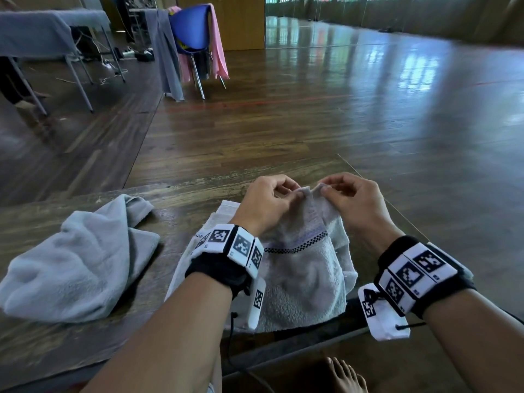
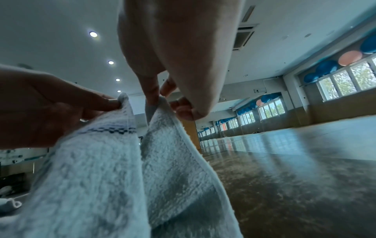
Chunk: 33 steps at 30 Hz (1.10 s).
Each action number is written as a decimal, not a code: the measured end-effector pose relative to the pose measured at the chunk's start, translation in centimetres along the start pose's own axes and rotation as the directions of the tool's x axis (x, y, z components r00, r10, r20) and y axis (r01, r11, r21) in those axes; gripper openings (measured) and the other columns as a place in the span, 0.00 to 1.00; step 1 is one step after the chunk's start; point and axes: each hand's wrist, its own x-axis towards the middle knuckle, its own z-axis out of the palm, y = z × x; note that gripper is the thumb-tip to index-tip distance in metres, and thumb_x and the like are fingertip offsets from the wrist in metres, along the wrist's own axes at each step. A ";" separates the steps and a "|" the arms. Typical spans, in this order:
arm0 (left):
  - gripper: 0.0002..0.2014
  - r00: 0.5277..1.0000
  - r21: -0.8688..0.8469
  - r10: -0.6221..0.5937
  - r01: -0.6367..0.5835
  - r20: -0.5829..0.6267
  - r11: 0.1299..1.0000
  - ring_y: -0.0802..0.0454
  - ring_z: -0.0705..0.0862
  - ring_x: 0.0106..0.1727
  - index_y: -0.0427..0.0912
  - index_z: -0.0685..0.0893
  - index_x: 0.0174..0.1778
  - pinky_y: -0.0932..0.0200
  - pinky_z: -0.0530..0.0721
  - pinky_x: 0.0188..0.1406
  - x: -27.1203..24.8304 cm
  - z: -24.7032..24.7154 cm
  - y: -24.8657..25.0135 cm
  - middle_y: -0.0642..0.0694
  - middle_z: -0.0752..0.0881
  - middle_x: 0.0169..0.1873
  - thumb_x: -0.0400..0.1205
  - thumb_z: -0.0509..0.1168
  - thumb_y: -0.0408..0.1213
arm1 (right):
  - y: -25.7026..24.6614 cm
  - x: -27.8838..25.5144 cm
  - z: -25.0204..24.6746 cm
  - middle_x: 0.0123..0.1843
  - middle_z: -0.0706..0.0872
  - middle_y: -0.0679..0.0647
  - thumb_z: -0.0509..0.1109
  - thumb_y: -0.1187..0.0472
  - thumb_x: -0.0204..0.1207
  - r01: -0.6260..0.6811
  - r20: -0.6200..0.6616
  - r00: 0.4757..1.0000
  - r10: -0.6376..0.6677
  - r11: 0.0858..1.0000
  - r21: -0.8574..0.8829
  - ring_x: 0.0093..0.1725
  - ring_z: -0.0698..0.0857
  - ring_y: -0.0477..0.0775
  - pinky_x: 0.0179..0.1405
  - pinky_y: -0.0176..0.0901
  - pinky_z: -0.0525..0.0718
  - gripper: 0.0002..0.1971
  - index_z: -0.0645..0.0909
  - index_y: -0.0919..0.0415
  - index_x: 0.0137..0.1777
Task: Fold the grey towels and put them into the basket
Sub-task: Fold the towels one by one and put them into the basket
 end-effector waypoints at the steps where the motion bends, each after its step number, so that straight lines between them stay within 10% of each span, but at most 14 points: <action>1: 0.09 1.000 -0.014 0.008 -0.009 -0.005 1.000 0.60 0.85 0.39 0.43 0.91 0.45 0.68 0.82 0.39 0.0 0.0 0.0 0.50 0.90 0.38 0.79 0.75 0.45 | -0.1 0.1 -0.1 0.40 0.93 0.44 0.79 0.61 0.76 0.000 -0.013 1.000 0.001 1.000 0.031 0.40 0.90 0.41 0.41 0.36 0.89 0.08 0.91 0.44 0.44; 10: 0.03 0.993 -0.131 0.019 -0.034 -0.120 0.991 0.69 0.80 0.27 0.47 0.94 0.42 0.72 0.77 0.29 0.2 0.5 0.3 0.59 0.86 0.27 0.76 0.78 0.42 | -0.9 -0.2 0.4 0.39 0.94 0.57 0.80 0.62 0.75 -0.120 0.167 0.981 0.097 0.984 0.132 0.36 0.90 0.49 0.45 0.49 0.89 0.02 0.90 0.56 0.43; 19: 0.06 0.994 -0.104 -0.020 0.009 -0.104 0.995 0.63 0.82 0.29 0.44 0.92 0.42 0.68 0.80 0.29 0.2 0.4 0.4 0.52 0.88 0.30 0.75 0.79 0.41 | -1.1 -0.4 0.4 0.39 0.94 0.53 0.76 0.66 0.79 -0.096 0.154 0.985 0.072 0.983 0.157 0.35 0.89 0.44 0.36 0.35 0.86 0.04 0.90 0.56 0.46; 33: 0.08 0.996 -0.114 -0.037 0.027 -0.086 0.993 0.56 0.85 0.31 0.41 0.93 0.42 0.62 0.83 0.32 -0.4 0.0 0.5 0.43 0.91 0.32 0.74 0.80 0.41 | -1.1 -0.3 0.5 0.44 0.95 0.48 0.78 0.64 0.78 -0.001 0.114 0.993 -0.006 0.998 0.064 0.46 0.93 0.46 0.49 0.37 0.88 0.07 0.92 0.49 0.43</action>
